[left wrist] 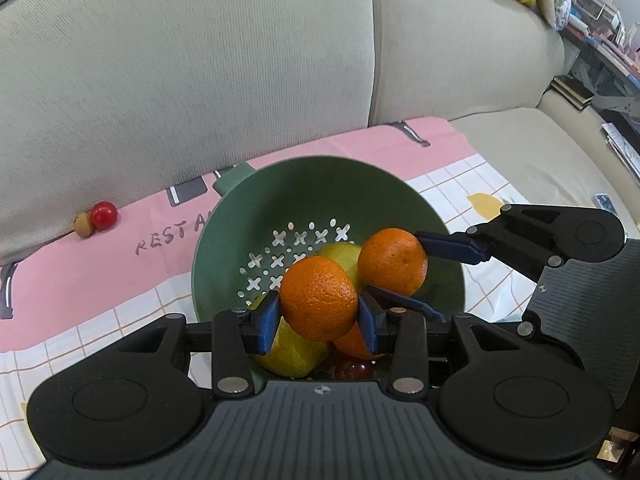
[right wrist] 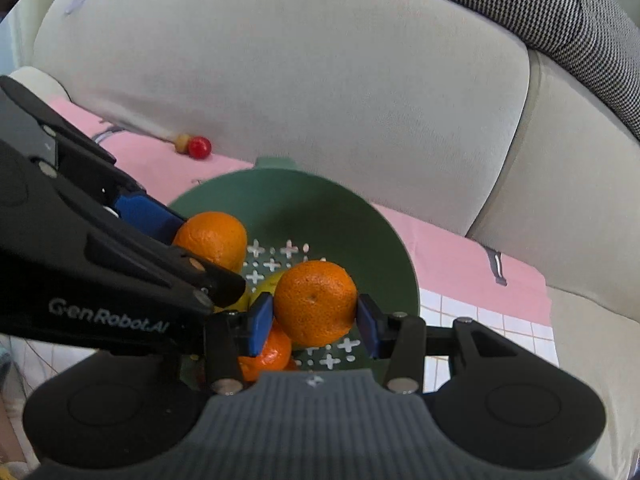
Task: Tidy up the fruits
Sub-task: 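Lower both mandarins into the colander and open both tools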
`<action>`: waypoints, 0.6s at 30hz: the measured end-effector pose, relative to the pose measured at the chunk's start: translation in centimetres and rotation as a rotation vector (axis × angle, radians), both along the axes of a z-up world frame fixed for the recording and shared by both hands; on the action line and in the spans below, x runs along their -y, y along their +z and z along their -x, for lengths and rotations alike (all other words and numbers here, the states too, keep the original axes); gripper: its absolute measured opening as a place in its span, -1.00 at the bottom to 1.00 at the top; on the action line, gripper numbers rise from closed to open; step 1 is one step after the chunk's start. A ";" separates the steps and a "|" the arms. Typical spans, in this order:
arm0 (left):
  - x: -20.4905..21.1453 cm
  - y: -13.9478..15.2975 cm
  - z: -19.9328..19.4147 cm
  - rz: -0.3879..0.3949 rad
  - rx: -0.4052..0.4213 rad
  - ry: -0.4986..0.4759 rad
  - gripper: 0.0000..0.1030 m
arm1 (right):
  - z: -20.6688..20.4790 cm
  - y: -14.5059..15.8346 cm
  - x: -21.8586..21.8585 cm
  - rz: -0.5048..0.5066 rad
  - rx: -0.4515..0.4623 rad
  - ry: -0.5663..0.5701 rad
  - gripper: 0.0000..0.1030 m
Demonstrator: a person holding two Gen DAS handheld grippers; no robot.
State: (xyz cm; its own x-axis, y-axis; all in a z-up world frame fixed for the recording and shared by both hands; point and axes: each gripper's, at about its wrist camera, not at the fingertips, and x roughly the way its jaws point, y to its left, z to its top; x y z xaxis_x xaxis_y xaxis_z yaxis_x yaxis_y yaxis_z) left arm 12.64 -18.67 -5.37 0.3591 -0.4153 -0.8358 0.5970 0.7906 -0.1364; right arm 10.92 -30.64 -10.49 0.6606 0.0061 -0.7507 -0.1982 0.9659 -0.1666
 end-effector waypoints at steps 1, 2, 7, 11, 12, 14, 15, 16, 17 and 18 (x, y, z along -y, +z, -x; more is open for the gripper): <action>0.0 -0.2 -0.1 -0.003 -0.004 0.000 -0.12 | -0.1 -0.2 0.1 -0.002 -0.003 0.002 -0.17; 0.0 -0.4 -0.3 -0.008 -0.008 0.000 -0.12 | -0.1 -0.2 0.1 -0.008 -0.002 0.006 -0.17; -0.3 -1.3 -1.2 -0.019 -0.030 0.022 -0.12 | -0.5 -0.3 -0.3 0.003 0.000 0.035 -0.17; -0.8 -1.6 -1.7 -0.015 -0.038 0.036 -0.11 | -0.7 -0.3 -0.7 0.028 0.007 0.055 -0.17; -0.8 -1.6 -1.8 -0.014 -0.039 0.037 -0.11 | -0.7 -0.3 -0.9 0.036 0.010 0.060 -0.17; -0.9 -1.6 -1.9 -0.013 -0.039 0.039 -0.11 | -0.8 -0.4 -1.0 0.050 0.014 0.067 -0.17; -0.9 -1.6 -2.0 -0.012 -0.039 0.039 -0.11 | -0.9 -0.4 -1.1 0.053 0.016 0.069 -0.17; -0.9 -1.6 -2.1 -0.011 -0.039 0.041 -0.11 | -0.9 -0.4 -1.1 0.052 0.017 0.070 -0.17; -0.9 -1.7 -2.2 -0.010 -0.039 0.043 -0.11 | -1.0 -0.4 -1.1 0.051 0.019 0.071 -0.17; -1.0 -1.7 -2.3 -0.010 -0.038 0.044 -0.11 | -1.0 -0.4 -1.1 0.051 0.020 0.074 -0.17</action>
